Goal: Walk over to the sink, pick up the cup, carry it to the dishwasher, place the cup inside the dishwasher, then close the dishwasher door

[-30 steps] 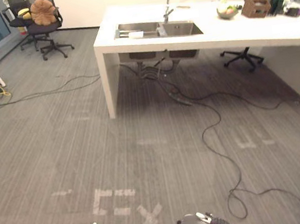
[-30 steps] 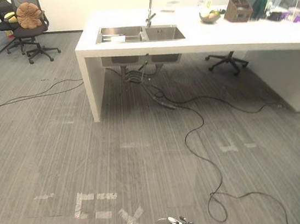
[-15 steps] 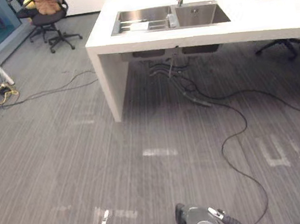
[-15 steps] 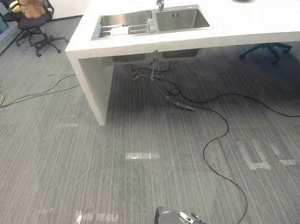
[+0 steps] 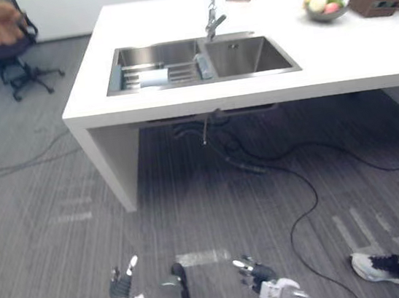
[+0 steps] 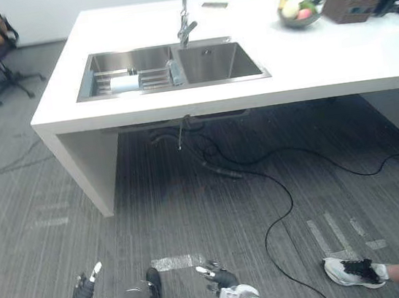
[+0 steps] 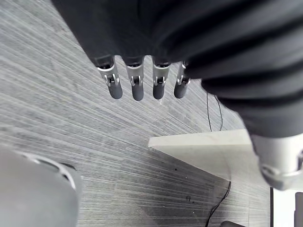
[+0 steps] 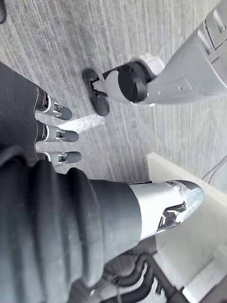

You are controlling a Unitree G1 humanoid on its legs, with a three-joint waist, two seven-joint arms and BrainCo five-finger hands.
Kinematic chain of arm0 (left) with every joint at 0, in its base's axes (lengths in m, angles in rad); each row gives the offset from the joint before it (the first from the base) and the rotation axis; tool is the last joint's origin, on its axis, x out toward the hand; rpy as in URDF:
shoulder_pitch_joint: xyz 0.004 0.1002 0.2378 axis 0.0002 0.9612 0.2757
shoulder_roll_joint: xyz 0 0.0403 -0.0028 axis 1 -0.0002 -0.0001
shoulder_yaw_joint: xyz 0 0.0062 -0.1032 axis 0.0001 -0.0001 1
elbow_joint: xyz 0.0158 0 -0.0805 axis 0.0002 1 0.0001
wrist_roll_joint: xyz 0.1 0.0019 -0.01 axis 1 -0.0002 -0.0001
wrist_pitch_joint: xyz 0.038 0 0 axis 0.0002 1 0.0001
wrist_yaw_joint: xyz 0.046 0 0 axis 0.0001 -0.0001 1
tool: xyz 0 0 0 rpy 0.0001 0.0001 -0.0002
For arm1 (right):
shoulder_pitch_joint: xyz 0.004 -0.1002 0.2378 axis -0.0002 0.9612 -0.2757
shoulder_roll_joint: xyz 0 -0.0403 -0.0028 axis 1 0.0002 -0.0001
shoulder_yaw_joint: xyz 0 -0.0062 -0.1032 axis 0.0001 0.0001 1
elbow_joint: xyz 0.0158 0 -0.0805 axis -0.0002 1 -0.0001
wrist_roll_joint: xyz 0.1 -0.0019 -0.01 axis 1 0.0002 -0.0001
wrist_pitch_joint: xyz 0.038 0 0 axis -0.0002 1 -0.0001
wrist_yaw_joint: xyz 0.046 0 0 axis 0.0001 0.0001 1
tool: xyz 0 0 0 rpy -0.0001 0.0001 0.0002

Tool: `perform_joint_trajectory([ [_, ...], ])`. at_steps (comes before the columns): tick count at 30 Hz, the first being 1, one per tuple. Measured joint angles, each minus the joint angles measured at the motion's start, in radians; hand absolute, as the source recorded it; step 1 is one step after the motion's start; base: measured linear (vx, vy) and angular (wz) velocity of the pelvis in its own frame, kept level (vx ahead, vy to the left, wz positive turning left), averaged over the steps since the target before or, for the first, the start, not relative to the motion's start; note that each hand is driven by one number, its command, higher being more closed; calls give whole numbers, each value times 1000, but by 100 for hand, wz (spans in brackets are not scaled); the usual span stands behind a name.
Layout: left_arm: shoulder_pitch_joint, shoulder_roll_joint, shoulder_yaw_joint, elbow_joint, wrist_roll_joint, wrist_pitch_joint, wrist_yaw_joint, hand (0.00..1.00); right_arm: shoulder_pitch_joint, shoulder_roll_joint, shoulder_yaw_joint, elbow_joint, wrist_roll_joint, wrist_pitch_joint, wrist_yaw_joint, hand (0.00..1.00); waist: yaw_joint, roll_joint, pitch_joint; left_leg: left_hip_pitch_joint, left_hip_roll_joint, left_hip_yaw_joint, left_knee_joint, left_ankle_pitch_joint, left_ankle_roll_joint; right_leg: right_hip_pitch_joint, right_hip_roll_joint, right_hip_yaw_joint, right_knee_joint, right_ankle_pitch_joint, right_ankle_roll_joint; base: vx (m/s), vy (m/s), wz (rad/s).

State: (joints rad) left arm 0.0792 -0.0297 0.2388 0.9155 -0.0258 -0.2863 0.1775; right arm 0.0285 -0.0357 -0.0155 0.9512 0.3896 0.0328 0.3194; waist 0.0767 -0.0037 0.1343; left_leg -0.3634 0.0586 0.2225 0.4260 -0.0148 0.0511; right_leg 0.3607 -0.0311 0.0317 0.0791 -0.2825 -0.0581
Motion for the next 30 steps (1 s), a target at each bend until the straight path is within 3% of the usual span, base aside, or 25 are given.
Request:
perform_joint_trajectory([
  [1,5,2,-29,-3,9,-24,29,0,-3,1,1,18,-2,-2,-2,0,0,1,0,19,-11,-6,16,-28,30,1,-5,26,37,33,14,307,136,20],
  [3,27,4,-66,-74,12,-30,66,0,1,4,1,20,-4,-3,-3,0,-1,-3,-4,70,-26,-6,4,-62,43,-8,-13,48,125,80,68,514,222,14],
  [4,38,21,-109,-199,43,-36,113,0,6,12,0,22,-4,-1,-4,0,-3,-27,-20,123,-57,-2,-44,-79,41,-47,-33,50,252,113,122,443,186,9],
  [5,38,26,-119,-224,49,-40,122,0,8,13,0,23,-4,-1,-4,0,-4,-33,-24,133,-65,-1,-54,-80,43,-59,-38,49,278,119,133,425,162,10],
  [6,34,48,-157,-354,76,-40,154,0,15,16,-3,25,-18,10,-4,0,-9,-55,-41,174,-92,2,-98,-88,47,-116,-56,43,410,161,202,397,142,-1],
  [7,29,63,-183,-507,117,-41,194,0,16,13,-7,14,-37,18,-8,0,-18,-62,-47,219,-106,1,-133,-107,52,-197,-64,43,584,263,339,397,142,-7],
  [8,27,65,-194,-584,132,-42,211,0,19,13,-7,3,-41,20,-14,0,-23,-63,-48,242,-111,0,-145,-118,49,-252,-71,40,684,334,358,380,152,-23],
  [9,14,78,-212,-729,161,-22,219,0,35,14,-12,-31,-43,24,-28,0,-28,-55,-43,295,-122,6,-176,-136,35,-368,-116,-1,905,374,337,359,141,-25],
  [10,-2,78,-228,-838,224,0,235,0,44,5,-17,-71,-44,35,-39,0,-36,-48,-43,367,-126,11,-220,-140,27,-455,-170,-88,1051,328,245,432,167,-23],
  [11,-8,80,-244,-882,248,8,239,0,48,1,-19,-79,-44,38,-43,0,-44,-41,-46,402,-124,15,-239,-139,29,-489,-187,-127,1083,302,207,412,140,-9],
  [13,-37,93,-294,-1013,369,18,257,0,47,-9,-25,-96,-41,38,-52,0,-64,-29,-51,498,-113,0,-294,-145,17,-586,-210,-231,1010,152,148,348,46,16],
  [15,-70,110,-319,-1059,432,12,269,0,44,-4,-35,-116,-32,36,-70,0,-82,-23,-49,520,-92,-34,-296,-160,-9,-634,-192,-281,798,93,122,381,-88,51],
  [17,-86,125,-331,-1073,481,-3,275,0,43,4,-39,-132,-23,39,-85,0,-87,-12,-46,543,-61,-49,-290,-188,-52,-640,-147,-284,531,110,110,382,-171,47],
  [18,-85,144,-336,-1088,516,-12,273,0,52,11,-39,-141,-21,41,-92,0,-88,-16,-49,567,-47,-62,-285,-213,-76,-623,-118,-252,354,185,107,395,-238,46],
  [19,-86,167,-357,-1116,543,-16,266,0,73,26,-36,-155,-20,42,-94,0,-91,-40,-61,580,-53,-69,-265,-256,-85,-603,-104,-200,221,344,107,387,-261,44],
  [20,-85,176,-369,-1124,552,-25,261,0,79,27,-36,-156,-21,43,-94,0,-87,-45,-68,589,-55,-79,-253,-279,-86,-604,-102,-172,212,352,113,390,-275,12],
  [21,-70,148,-405,-1123,563,-29,242,0,71,2,-43,-161,-22,50,-101,0,-82,15,-84,593,6,-74,-228,-302,-107,-596,-52,-155,231,341,98,358,-237,0],
  [24,-113,136,-515,-1120,623,-26,166,0,65,-34,-48,-164,-26,65,-100,0,-89,71,-94,589,45,-88,-228,-290,-121,-583,-17,-137,218,291,98,318,-203,13],
  [27,-160,135,-570,-1092,639,16,96,0,68,-34,-49,-177,-36,86,-79,0,-103,62,-89,582,64,-97,-187,-232,-126,-525,-21,-183,193,267,85,156,-205,46],
  [30,-178,139,-584,-1066,638,61,45,0,91,-40,-49,-188,-43,109,-73,0,-102,47,-91,484,112,-87,11,-208,-157,-439,-23,-258,110,254,74,55,-140,73],
])
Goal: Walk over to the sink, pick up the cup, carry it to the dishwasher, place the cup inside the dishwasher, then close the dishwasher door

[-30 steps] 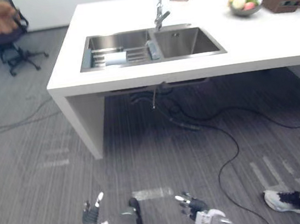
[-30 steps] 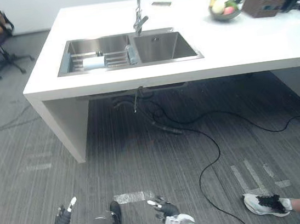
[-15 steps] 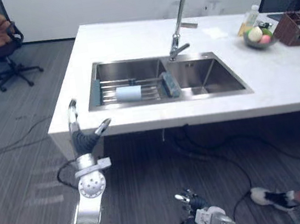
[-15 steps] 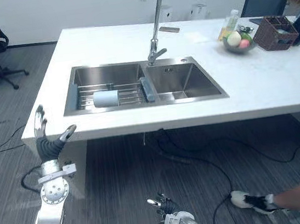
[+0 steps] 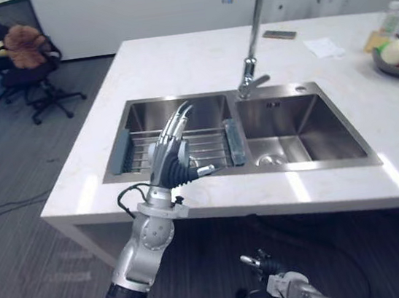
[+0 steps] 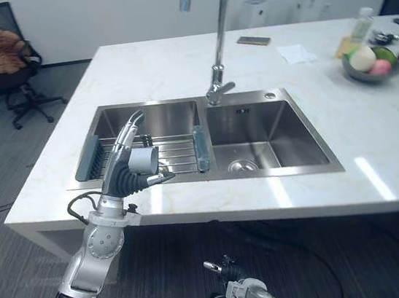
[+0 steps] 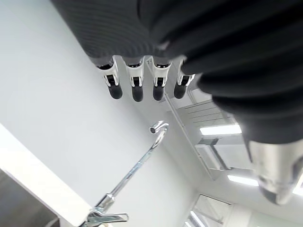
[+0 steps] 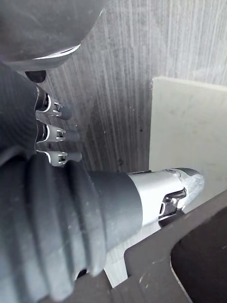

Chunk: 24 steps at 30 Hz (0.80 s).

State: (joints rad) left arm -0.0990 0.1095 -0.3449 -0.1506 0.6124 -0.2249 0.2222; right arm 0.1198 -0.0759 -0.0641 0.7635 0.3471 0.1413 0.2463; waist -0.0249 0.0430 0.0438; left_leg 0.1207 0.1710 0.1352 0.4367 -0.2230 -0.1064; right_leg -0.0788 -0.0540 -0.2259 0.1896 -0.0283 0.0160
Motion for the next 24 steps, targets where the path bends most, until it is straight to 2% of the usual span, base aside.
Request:
perform_joint_trajectory([
  [1,-8,7,-15,14,0,11,-24,0,1,-8,1,8,0,14,2,0,5,-8,2,-31,32,33,44,-10,1,34,2,-36,-46,10,-6,19,-79,76],
  [2,-9,12,-20,14,1,16,-42,0,0,-13,1,16,0,19,2,0,7,-6,1,-34,50,63,31,-14,9,44,5,-47,-62,14,-7,-5,-71,62],
  [3,-10,22,-23,14,3,29,-74,0,-7,-22,0,44,1,21,3,0,16,0,-4,-33,72,121,-48,-2,20,43,6,-60,-77,18,-4,-13,-32,33],
  [4,-15,38,-24,16,16,49,-111,0,-19,-32,-1,66,1,24,6,0,17,8,-4,-29,72,142,-154,41,2,39,6,-61,-90,27,3,-10,2,18],
  [5,-17,49,-26,19,25,64,-134,0,-29,-36,-5,82,1,28,8,0,15,12,-7,-14,61,142,-195,52,-9,40,6,-60,-102,37,9,26,61,8],
  [7,-60,102,-35,59,61,119,-213,0,-52,-56,-21,133,1,41,8,0,-2,35,-22,13,32,143,-332,69,-13,43,14,-62,-182,104,12,35,97,4],
  [8,-73,119,-35,64,67,133,-230,0,-57,-59,-21,141,1,44,8,0,-3,36,-20,13,28,144,-350,70,-14,44,16,-60,-205,125,17,9,97,-2],
  [10,-114,202,-46,67,101,167,-286,0,-65,-60,-25,155,1,51,4,0,-17,25,-15,3,-5,147,-374,78,-10,49,9,-55,-271,180,21,-22,87,-5],
  [13,-206,268,-67,65,109,190,-351,0,-68,-61,-16,155,1,52,-10,0,-31,24,-14,9,-29,143,-386,86,3,52,-16,-46,-271,186,29,-29,81,5],
  [18,-314,280,-104,60,106,232,-391,0,-81,-61,25,155,3,59,-38,0,-43,23,-13,18,-37,163,-387,83,7,46,-28,-13,-272,191,32,-68,30,-11],
  [24,-427,280,-169,135,96,296,-413,0,-80,-63,24,153,10,60,-39,0,-79,14,-6,38,-37,202,-383,76,3,45,-23,30,-276,209,29,-77,-13,-20],
])
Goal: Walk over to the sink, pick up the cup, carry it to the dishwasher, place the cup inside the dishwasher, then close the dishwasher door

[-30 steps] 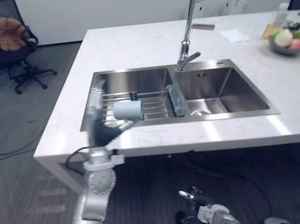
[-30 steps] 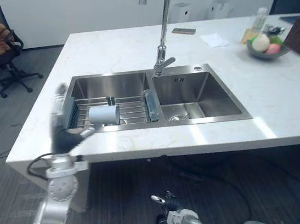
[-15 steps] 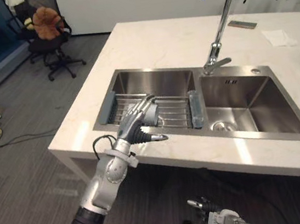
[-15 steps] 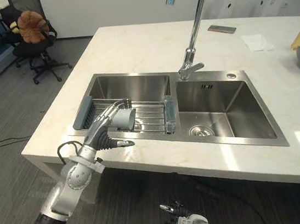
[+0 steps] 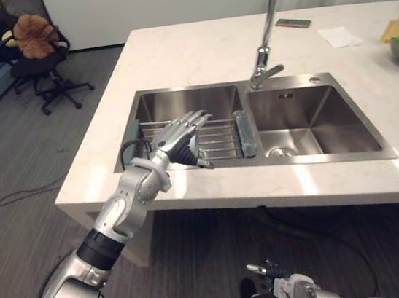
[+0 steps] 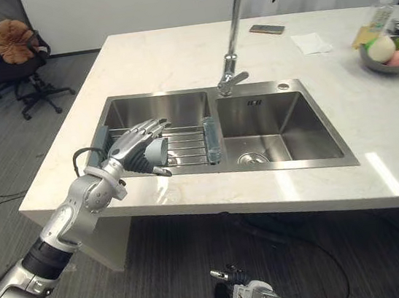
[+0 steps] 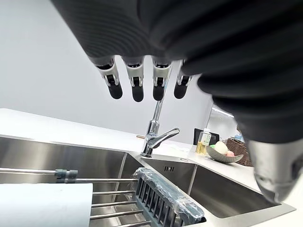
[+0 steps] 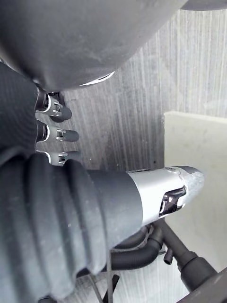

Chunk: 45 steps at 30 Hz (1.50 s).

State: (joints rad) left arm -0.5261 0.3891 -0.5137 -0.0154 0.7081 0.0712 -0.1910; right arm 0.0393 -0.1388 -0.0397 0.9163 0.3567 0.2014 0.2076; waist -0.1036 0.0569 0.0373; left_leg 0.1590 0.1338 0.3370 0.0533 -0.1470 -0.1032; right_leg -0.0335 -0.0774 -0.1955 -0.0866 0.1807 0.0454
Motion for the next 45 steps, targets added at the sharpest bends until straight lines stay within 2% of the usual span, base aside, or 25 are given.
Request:
perform_joint_trajectory([
  [2,-25,0,-12,48,0,11,-17,0,6,-8,0,-2,-1,0,1,0,-17,-1,5,13,-4,17,-4,-2,0,2,1,14,-2,4,5,-52,-2,-26],
  [6,-82,2,-39,271,0,61,-52,0,40,-23,-10,-22,4,4,3,0,-51,1,13,39,-4,58,-3,-13,-4,3,10,53,-2,3,11,-35,-2,-28],
  [7,-100,4,-39,337,-1,76,-55,0,42,-22,-17,-36,7,12,6,0,-68,1,19,40,-4,63,-4,-15,-6,1,11,58,-2,3,11,-24,-6,-19],
  [9,-129,8,-38,414,-8,95,-54,0,42,-25,-23,-39,11,13,14,0,-79,1,35,50,-4,84,-6,-19,-9,-1,16,78,-2,5,12,-18,-4,-24],
  [13,-170,27,-25,531,-10,126,-41,0,84,-46,-45,-34,-1,16,45,0,-96,18,48,73,1,116,-22,-23,-10,-4,33,103,3,10,12,34,5,-20],
  [17,-196,38,18,596,-9,148,-27,0,108,-45,-62,-35,-9,7,53,0,-119,25,54,89,0,134,-40,-24,-12,-5,42,115,5,10,11,46,16,-16],
  [22,-216,46,53,640,-9,158,15,0,115,-43,-73,-31,-11,-11,75,0,-127,31,59,97,-10,133,-40,-24,-12,-5,42,131,4,10,11,-23,-11,-7],
  [26,-216,48,84,666,-8,163,17,0,117,-41,-89,-31,-12,-11,77,0,-130,35,65,97,-11,132,-39,-25,-12,-5,40,134,1,11,11,-95,-35,0],
  [38,-216,63,121,666,4,144,-30,0,122,-43,-101,-49,-47,-50,109,0,-149,56,86,81,3,133,-37,-26,-18,-21,48,136,2,10,11,-53,-37,-1],
  [45,-216,68,124,696,22,142,-28,0,122,-46,-102,-45,-49,-53,111,0,-150,60,88,82,-2,132,-40,-25,-19,-22,49,133,4,11,9,5,-3,0],
])
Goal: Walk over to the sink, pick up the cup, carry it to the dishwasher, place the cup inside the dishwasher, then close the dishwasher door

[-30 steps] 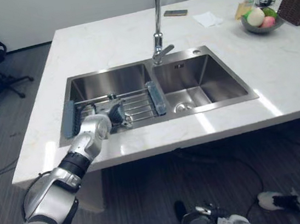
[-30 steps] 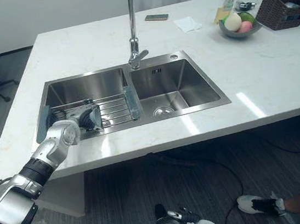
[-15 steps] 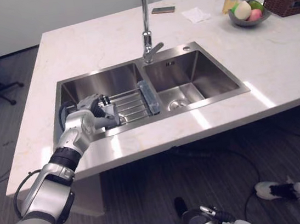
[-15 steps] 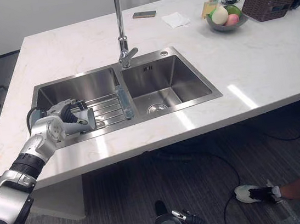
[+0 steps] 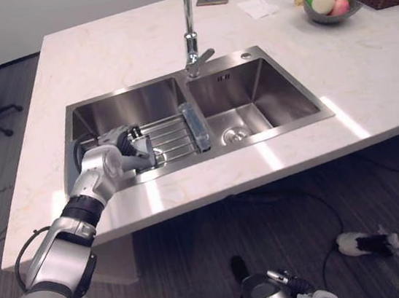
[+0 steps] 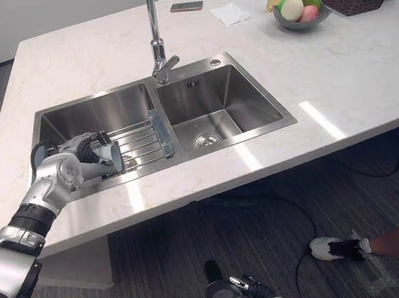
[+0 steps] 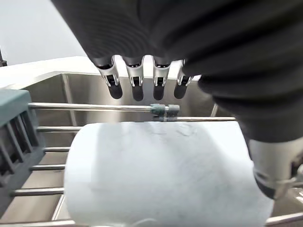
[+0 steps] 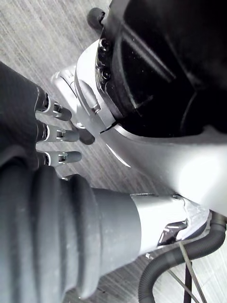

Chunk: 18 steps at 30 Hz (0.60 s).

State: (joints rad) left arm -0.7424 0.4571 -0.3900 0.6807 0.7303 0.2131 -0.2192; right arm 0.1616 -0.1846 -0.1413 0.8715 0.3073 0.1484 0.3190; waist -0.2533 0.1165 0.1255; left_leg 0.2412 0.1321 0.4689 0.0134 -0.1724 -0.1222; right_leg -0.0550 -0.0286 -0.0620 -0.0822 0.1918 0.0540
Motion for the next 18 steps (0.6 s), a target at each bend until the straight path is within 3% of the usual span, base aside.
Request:
perform_joint_trajectory([
  [9,0,2,45,82,0,13,2,0,2,-1,-2,-1,0,-1,0,0,1,2,1,-1,1,10,2,0,0,-8,0,17,-7,-2,-6,-11,-5,-5],
  [18,0,2,77,101,7,-18,-5,0,18,-1,-20,-30,-1,-1,0,0,-6,19,10,-5,5,22,0,-1,-1,-19,9,25,-1,6,-1,-21,-17,-4],
])
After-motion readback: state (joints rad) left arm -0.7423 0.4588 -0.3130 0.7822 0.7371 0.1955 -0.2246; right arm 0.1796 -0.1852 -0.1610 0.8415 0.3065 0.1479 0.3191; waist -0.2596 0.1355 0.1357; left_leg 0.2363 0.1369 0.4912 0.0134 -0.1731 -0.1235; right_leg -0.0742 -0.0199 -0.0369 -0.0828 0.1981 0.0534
